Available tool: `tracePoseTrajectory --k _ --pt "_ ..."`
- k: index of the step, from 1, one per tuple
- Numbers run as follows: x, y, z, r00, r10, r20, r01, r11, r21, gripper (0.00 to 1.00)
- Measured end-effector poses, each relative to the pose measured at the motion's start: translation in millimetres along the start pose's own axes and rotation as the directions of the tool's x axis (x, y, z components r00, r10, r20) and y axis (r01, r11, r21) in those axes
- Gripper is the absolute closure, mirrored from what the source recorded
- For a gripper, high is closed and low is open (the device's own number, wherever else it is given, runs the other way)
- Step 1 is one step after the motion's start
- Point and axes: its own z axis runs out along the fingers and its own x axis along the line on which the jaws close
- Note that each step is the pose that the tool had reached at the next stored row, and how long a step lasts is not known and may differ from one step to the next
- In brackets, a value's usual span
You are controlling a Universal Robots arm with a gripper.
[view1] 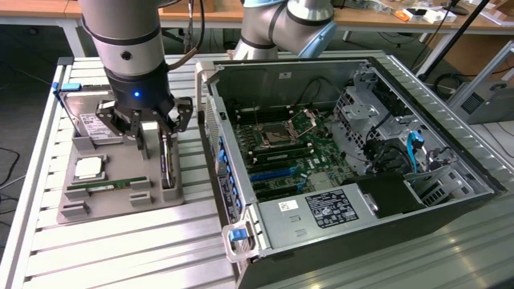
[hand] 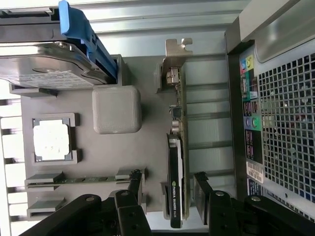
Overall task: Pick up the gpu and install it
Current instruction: 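Pick up the gpu and move the gpu toward the slot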
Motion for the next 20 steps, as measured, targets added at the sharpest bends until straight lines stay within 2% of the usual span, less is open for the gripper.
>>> tracePoseTrajectory --k 20 --pt "0.2 -0.4 8.3 1.0000 0.000 0.0000 0.000 1.0000 0.0002 0.46"
